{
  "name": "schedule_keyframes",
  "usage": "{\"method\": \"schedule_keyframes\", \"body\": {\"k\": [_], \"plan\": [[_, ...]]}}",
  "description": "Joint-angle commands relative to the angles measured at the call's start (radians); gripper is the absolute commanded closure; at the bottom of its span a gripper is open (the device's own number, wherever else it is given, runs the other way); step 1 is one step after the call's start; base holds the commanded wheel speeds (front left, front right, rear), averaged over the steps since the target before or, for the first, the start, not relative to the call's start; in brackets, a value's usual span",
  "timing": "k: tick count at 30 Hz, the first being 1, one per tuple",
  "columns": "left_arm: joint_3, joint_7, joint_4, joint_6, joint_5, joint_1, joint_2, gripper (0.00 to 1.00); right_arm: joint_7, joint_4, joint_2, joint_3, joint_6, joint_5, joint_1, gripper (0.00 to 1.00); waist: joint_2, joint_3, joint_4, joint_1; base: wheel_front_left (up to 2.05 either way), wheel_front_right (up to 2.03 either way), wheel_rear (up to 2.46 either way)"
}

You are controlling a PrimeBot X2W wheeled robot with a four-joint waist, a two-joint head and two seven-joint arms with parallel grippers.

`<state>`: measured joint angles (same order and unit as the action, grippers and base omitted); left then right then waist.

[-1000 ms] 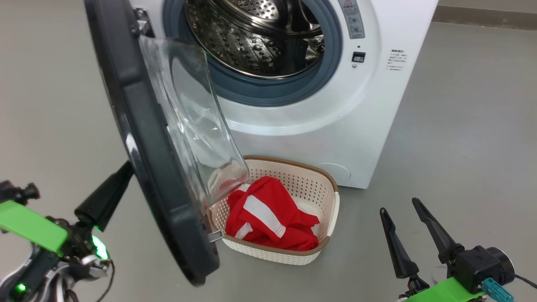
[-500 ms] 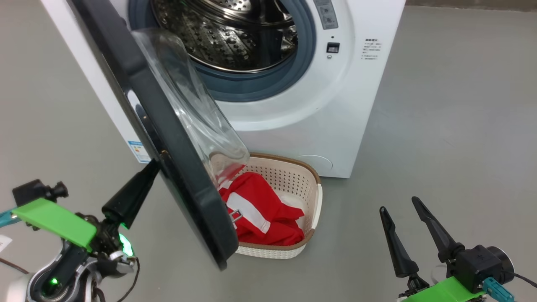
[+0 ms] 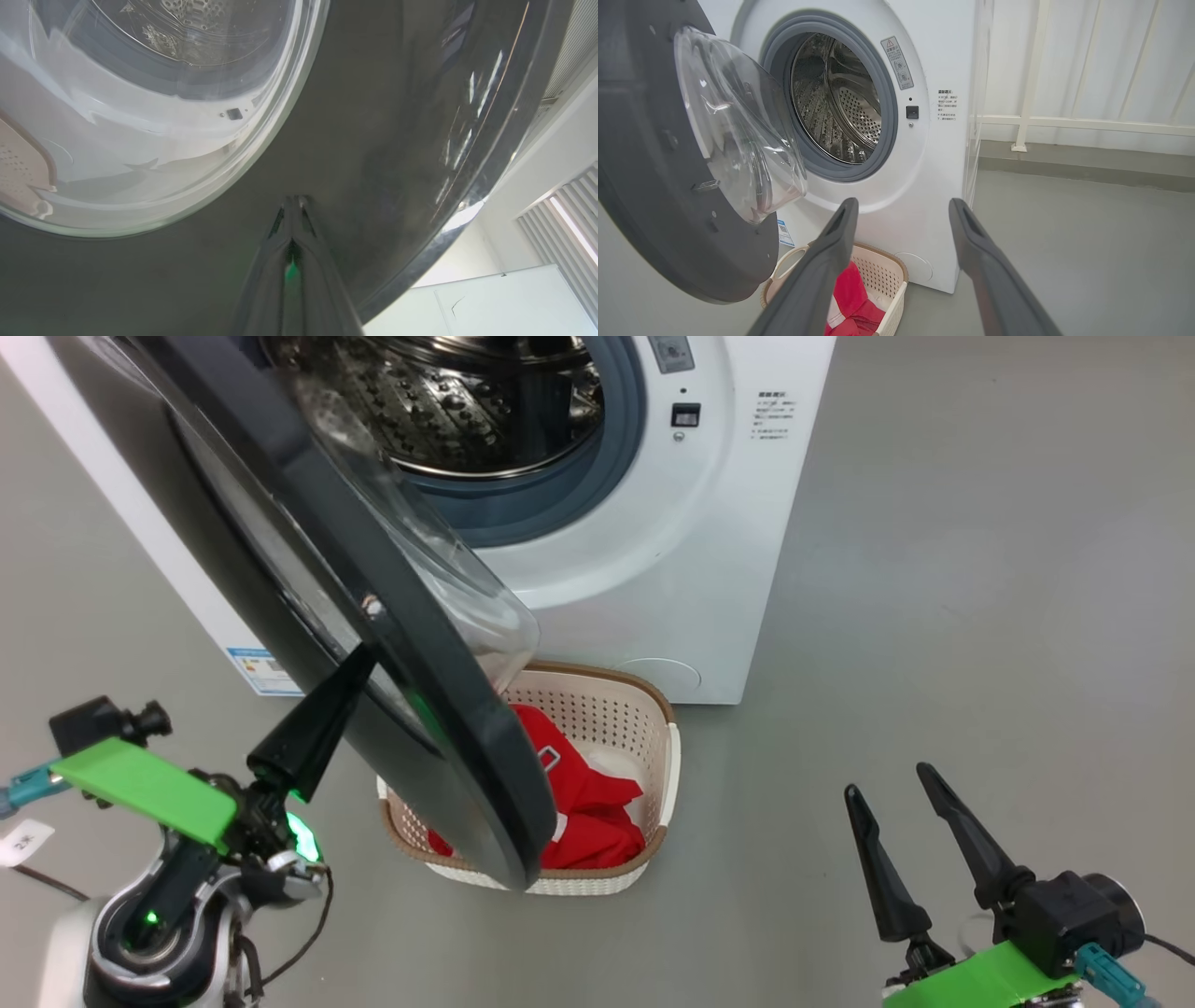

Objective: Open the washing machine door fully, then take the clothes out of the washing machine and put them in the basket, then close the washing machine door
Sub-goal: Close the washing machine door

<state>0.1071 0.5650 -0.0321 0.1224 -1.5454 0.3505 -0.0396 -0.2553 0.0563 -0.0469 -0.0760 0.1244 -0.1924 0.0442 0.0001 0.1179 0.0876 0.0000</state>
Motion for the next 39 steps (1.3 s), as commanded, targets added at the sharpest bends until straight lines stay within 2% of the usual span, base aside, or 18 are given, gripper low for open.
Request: {"method": "schedule_keyframes", "body": {"k": [1, 10, 19, 39], "plan": [[0.016, -0.002, 0.021, -0.013, -0.018, 0.044, -0.011, 1.0, -0.006, -0.027, -0.003, -0.021, 0.006, -0.007, -0.046, 0.0, -0.0001, 0.005, -0.008, 0.0, 0.0, 0.0, 0.0], [-0.004, -0.044, -0.034, -0.035, -0.028, 0.099, -0.011, 1.0, -0.006, -0.025, -0.003, -0.023, 0.006, -0.007, -0.058, 0.0, -0.0001, 0.024, -0.048, 0.0, 0.0, 0.0, 0.0], [-0.025, -0.091, -0.102, -0.079, -0.035, 0.168, -0.011, 1.0, -0.006, -0.029, -0.003, -0.025, 0.006, -0.006, -0.073, 0.0, -0.0001, 0.057, -0.093, 0.0, 0.0, 0.0, 0.0], [-0.044, -0.197, -0.294, -0.142, 0.027, 0.362, -0.011, 1.0, -0.006, -0.03, -0.003, -0.033, 0.006, -0.01, -0.1, 0.0, -0.0001, 0.12, -0.178, 0.0, 0.0, 0.0, 0.0]]}}
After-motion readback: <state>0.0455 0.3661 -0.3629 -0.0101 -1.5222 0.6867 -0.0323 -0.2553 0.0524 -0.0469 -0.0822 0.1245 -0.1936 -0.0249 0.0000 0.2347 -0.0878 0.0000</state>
